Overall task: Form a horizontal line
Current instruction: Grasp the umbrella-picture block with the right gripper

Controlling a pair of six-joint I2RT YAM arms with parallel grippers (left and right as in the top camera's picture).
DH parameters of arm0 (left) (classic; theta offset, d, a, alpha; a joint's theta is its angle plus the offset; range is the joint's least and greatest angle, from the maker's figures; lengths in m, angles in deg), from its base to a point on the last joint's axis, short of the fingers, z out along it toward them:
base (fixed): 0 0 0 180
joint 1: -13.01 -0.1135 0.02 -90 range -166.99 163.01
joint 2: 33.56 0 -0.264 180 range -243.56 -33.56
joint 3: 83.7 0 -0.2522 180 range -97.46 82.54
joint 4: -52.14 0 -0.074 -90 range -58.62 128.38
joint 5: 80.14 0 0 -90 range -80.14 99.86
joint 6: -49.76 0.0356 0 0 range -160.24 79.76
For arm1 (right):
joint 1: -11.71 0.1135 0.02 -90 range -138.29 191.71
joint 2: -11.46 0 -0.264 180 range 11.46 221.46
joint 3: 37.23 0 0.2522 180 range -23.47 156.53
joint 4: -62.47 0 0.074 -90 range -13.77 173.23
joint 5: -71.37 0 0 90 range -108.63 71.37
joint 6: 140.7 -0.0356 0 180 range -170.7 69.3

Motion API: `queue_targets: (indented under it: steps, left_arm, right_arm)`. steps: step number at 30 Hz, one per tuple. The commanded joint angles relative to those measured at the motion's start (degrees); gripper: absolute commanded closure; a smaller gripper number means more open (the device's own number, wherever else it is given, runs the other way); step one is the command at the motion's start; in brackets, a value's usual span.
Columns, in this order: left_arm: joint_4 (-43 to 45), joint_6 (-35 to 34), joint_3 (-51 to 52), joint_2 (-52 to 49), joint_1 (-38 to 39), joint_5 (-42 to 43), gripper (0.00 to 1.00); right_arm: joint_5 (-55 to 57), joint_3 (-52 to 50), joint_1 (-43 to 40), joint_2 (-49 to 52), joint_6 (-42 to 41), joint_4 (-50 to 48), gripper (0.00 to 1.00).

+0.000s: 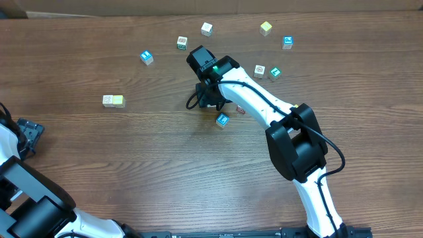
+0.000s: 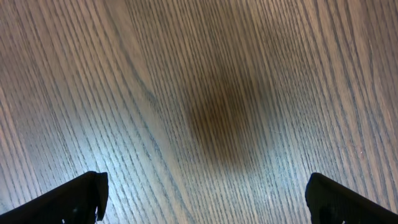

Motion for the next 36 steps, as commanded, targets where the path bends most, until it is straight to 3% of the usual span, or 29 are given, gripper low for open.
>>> queue_targets:
  steps: [1,15,36]
  left_arm:
    - [0.0,0.2,0.4,-0.8,-0.1,-1.2,0.01]
    - [0.0,0.2,0.4,-0.8,-0.1,-1.2,0.00]
    - [0.0,0.2,0.4,-0.8,-0.1,-1.2,0.00]
  right_arm:
    - [1.6,-0.5,-0.4,0.3,0.2,-0.4,0.42]
    - [1.4,-3.6,-0.4,0.3,0.0,-4.4,0.60]
    - [1.4,-3.6,-0.4,0.3,-0.2,-5.3,0.58]
